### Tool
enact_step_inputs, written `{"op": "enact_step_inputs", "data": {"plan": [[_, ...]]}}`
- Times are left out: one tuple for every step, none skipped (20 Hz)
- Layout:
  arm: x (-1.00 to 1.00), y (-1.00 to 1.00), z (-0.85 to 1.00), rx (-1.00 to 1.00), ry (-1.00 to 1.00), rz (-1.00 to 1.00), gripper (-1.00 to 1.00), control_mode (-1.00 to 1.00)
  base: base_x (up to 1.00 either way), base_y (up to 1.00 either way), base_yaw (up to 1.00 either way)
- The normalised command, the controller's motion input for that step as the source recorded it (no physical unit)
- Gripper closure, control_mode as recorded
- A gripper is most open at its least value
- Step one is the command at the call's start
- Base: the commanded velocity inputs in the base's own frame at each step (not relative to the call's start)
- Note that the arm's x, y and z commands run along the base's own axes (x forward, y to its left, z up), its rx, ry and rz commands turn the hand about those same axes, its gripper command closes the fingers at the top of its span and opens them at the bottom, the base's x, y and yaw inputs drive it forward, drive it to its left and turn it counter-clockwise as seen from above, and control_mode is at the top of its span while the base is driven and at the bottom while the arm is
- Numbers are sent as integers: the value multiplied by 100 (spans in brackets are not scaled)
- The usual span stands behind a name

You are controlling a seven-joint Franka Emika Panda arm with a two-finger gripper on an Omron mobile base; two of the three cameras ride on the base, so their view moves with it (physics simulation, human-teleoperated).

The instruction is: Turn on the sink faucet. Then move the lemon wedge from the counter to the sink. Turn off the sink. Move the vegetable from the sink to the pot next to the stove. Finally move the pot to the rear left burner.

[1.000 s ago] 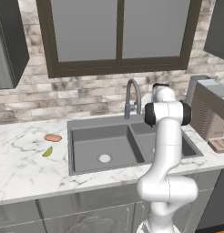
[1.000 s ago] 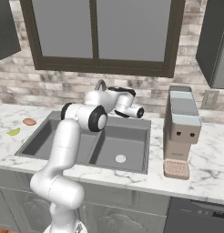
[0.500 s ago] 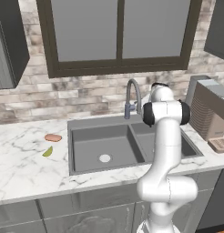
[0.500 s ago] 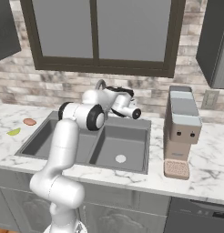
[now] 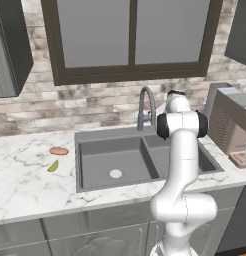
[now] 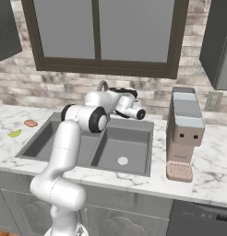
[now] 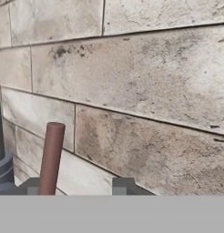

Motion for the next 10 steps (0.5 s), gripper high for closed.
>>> {"op": "enact_step_inputs", "data": {"plan": [[13,-57,-28,0,2,0,100,-100,0,0,0],[11,-59,-32,0,2,-1,100,-100,0,0,0],[11,-61,-32,0,3,-1,100,-100,0,0,0],[9,-64,-33,0,3,-2,100,-100,0,0,0],[8,-66,-32,1,3,-3,100,-100,0,0,0],[8,-68,-33,1,2,-3,100,-100,0,0,0],[8,-69,-34,0,2,-3,100,-100,0,0,0],[7,-68,-35,0,1,-2,100,-100,0,0,0],[6,-69,-37,0,1,-2,100,-100,0,0,0],[4,-69,-40,1,1,-2,100,-100,0,0,0]]}}
